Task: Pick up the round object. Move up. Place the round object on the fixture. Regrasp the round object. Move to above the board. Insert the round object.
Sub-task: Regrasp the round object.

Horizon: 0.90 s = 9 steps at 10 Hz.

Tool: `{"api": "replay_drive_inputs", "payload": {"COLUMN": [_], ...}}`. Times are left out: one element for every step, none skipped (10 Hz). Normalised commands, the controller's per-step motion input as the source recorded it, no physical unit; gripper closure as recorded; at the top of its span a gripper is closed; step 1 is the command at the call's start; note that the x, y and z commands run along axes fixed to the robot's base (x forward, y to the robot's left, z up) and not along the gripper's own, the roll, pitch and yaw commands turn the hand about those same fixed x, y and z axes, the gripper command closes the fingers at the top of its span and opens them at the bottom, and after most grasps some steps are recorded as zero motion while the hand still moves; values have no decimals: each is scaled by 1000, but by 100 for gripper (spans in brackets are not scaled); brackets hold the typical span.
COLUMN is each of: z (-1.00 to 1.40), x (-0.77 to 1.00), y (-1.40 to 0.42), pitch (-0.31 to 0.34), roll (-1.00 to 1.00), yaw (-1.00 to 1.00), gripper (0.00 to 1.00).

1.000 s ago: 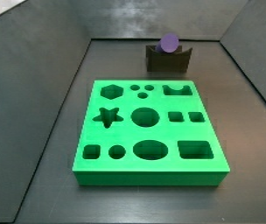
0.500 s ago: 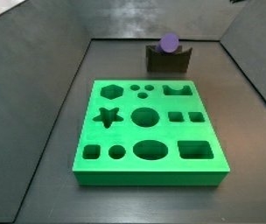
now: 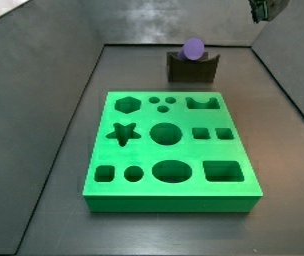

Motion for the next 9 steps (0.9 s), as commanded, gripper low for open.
{"api": "replay_drive_inputs", "payload": {"z": [-15,-21,-28,-1000,-1000,-1000,-1000,-1000,-1000], "x": [181,165,158,59,58,67,77,86,93], "y": [-41,-51,-55,66,67,61,52,47,44], "pitch": [85,58,35,69,60,34,8,-6,-14], "roll": [209,184,172,108,111,109,96,85,80], "yaw": [233,227,212,156,143,134,127,118,109], "gripper": [0,0,0,0,0,0,0,0,0]}}
